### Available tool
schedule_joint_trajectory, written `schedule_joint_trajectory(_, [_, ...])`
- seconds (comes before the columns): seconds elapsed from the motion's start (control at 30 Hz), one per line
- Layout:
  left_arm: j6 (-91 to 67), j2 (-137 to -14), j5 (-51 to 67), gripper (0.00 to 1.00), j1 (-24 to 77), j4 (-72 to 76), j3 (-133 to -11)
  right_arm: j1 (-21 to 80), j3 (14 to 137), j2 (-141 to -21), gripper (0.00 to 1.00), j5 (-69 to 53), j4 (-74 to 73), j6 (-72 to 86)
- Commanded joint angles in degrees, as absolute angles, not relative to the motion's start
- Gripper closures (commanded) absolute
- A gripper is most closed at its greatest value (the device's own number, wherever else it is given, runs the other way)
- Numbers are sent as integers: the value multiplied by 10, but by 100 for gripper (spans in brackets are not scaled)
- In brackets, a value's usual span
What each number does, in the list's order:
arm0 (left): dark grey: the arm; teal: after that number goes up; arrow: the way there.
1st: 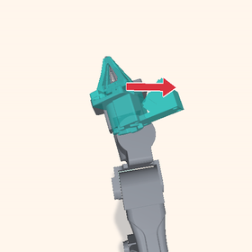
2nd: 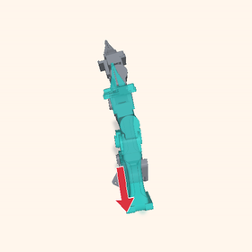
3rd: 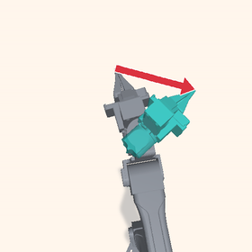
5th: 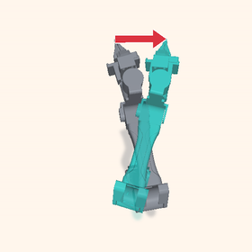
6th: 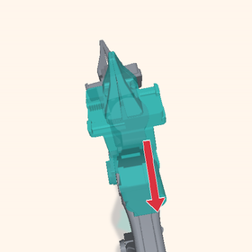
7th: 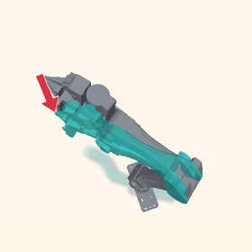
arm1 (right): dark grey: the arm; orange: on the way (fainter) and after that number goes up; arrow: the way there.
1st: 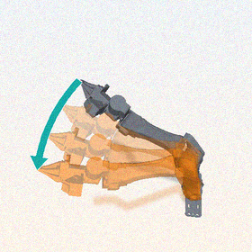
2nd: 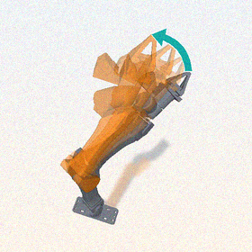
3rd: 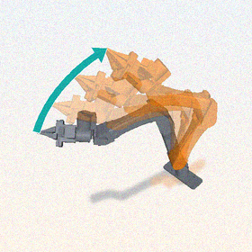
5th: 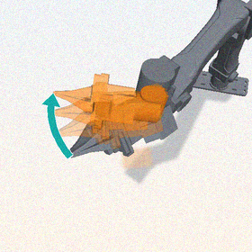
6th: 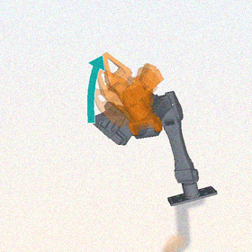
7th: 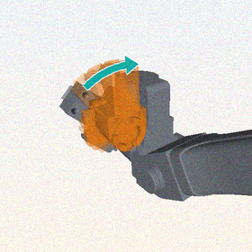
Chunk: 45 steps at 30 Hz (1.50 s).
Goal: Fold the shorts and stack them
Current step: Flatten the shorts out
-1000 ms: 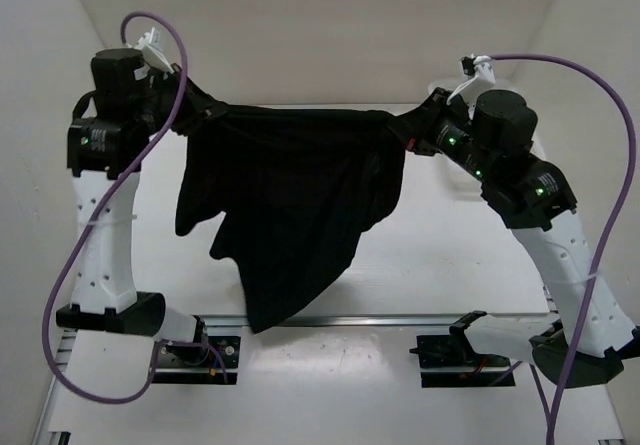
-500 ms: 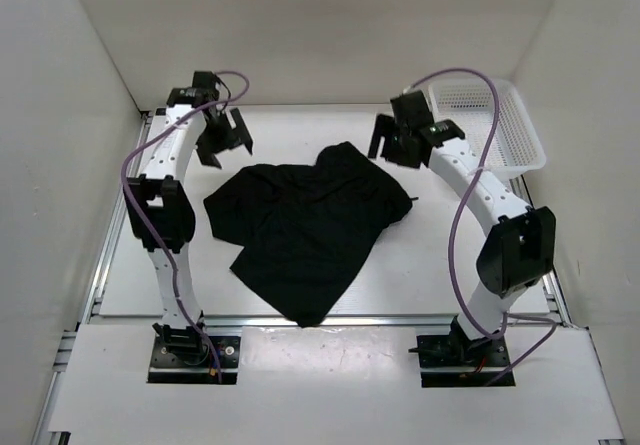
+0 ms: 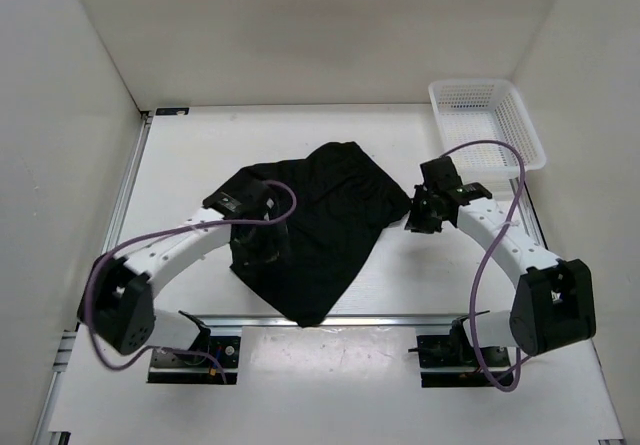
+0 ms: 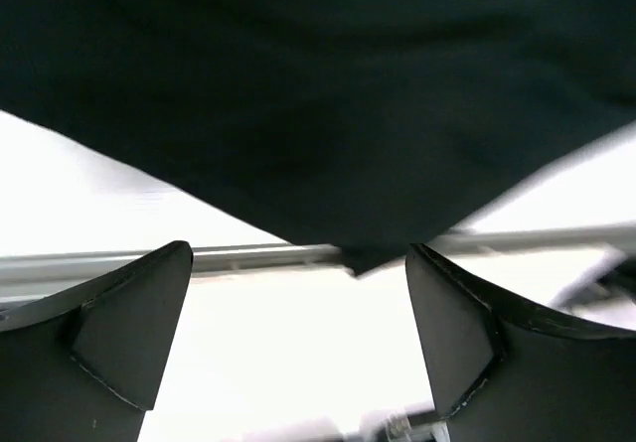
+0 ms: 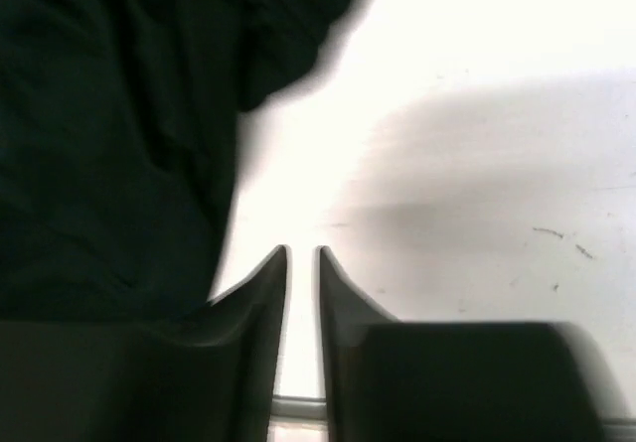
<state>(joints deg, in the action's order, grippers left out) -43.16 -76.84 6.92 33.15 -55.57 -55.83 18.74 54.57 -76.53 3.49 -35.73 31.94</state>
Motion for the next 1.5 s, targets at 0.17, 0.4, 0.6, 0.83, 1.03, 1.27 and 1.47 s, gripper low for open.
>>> schedule_joint_trajectory(0.17, [-498, -870, 98, 0, 338, -464, -518, 114, 558, -843, 25, -92, -272, 331])
schedule_joint_trajectory(0.4, [-490, -966, 104, 17, 303, -432, -509, 71, 570, -882, 25, -153, -248, 349])
schedule_joint_trajectory(0.6, [-437, -989, 92, 90, 203, -432, -526, 54, 563, -871, 25, -186, -248, 337])
schedule_joint_trajectory(0.83, [-374, -1019, 12, 90, 60, -501, -699, 48, 558, -859, 27, -214, -242, 337])
schedule_joint_trajectory(1.03, [-340, -1087, -47, 42, 24, -617, -905, 62, 553, -824, 29, -209, -257, 343])
schedule_joint_trajectory(1.27, [-349, -935, -41, 0, 18, -629, -796, 81, 542, -806, 33, -196, -264, 337])
schedule_joint_trajectory(1.47, [-400, -822, 45, 0, -1, -552, -566, 155, 562, -838, 39, -176, -258, 357])
